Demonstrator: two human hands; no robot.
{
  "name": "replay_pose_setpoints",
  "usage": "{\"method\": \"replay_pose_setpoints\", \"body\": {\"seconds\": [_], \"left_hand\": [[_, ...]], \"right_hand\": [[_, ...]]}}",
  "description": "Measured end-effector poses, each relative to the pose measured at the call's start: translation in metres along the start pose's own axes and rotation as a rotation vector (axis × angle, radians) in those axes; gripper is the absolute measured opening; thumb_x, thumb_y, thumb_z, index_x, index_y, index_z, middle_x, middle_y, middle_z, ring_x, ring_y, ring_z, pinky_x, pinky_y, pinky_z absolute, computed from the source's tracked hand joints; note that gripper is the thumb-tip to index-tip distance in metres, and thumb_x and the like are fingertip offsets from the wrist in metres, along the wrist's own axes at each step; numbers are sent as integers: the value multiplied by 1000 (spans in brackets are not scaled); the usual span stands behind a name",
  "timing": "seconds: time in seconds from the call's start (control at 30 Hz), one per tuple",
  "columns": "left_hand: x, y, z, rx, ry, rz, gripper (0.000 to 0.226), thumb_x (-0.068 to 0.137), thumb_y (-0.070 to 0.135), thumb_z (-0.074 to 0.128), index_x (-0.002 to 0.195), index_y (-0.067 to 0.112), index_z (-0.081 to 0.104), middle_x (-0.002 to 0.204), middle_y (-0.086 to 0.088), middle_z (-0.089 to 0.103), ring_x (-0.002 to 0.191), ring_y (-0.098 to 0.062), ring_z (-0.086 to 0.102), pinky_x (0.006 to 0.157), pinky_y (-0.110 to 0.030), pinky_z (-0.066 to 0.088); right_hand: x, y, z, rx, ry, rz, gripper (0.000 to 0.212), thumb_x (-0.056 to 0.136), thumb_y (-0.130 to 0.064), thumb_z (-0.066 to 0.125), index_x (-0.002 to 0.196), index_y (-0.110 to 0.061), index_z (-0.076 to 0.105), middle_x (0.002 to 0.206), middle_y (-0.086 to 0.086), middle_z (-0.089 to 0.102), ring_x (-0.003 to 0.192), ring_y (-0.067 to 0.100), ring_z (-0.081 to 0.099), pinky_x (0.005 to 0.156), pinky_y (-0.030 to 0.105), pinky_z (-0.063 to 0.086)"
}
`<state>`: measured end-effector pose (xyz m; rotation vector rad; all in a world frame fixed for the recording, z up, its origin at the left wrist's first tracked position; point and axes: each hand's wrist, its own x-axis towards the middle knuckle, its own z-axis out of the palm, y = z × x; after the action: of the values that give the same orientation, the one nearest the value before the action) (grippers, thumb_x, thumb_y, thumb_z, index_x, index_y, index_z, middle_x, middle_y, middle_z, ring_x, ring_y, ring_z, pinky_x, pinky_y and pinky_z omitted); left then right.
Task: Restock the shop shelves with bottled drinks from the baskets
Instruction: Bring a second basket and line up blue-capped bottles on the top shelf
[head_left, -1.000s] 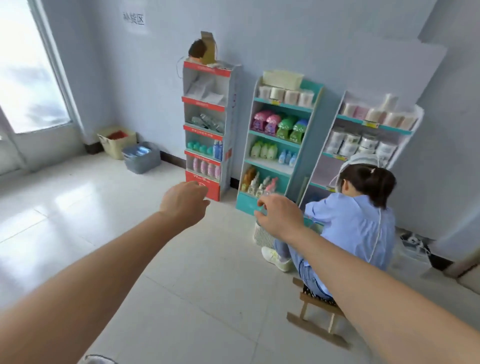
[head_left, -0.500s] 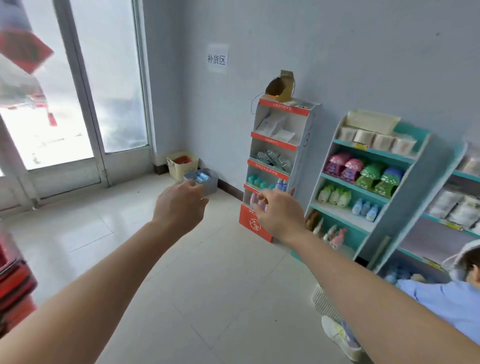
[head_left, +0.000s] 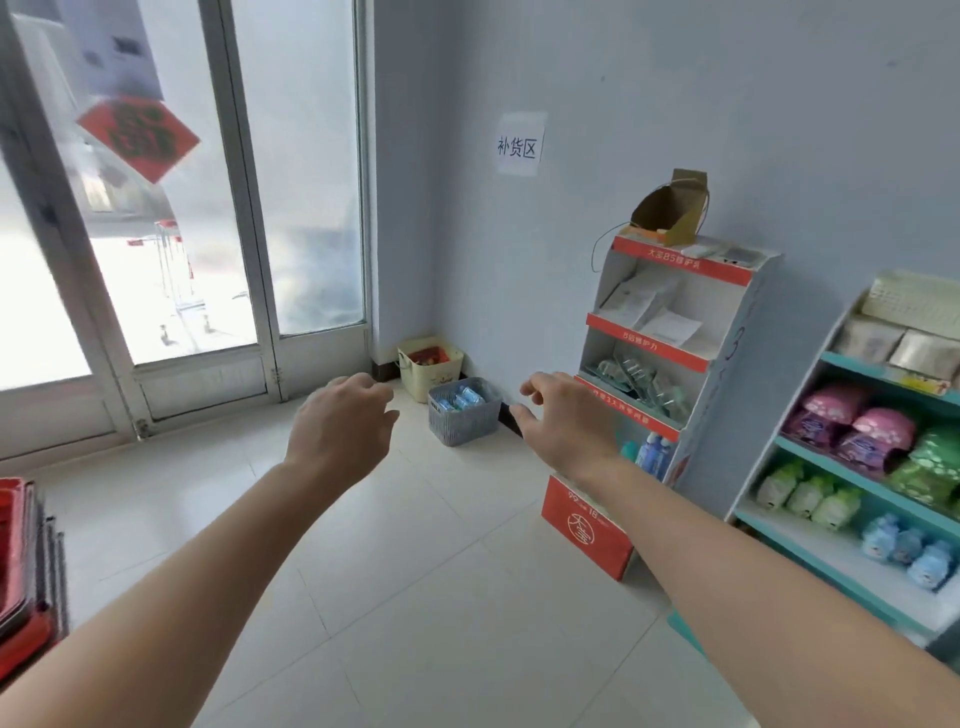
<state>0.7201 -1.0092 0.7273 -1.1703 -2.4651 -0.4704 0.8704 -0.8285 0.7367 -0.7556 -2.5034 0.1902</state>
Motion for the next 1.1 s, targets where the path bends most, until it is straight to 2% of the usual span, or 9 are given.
{"method": "replay_pose_setpoints", "body": {"seconds": [0.2,0.53,0.8,1.1], "left_hand": [[104,-14,41,37,27,-50,23,93,28,54,106,13,66,97,-5,63,94,-30,60,73,-35,46],[277,-65,153,54,-3,-70,21,93,29,54,99,12,66,94,-4,62,93,-27,59,73,-35,47],[435,-105,247,78,-97,-16,23,94,29,50,95,10,63,94,-5,60,96,-27,58,76,-36,48],[591,-119,369,73,-192,-6,26,96,31,48,102,12,64,98,-3,59,100,-25,57,79,-37,49]], "right_hand": [[119,35,43,10,-13,-47,27,91,-32,59,110,-13,63,105,5,65,96,23,60,78,35,53],[302,89,154,-9,-84,-8,27,91,-33,58,111,-14,63,106,5,65,98,23,60,79,35,52],[458,129,231,-21,-114,83,28,91,-33,57,113,-16,63,109,3,64,101,23,59,80,32,50],[612,203,328,-39,-183,122,29,92,-33,56,116,-16,62,112,3,63,103,23,59,80,30,48]]}}
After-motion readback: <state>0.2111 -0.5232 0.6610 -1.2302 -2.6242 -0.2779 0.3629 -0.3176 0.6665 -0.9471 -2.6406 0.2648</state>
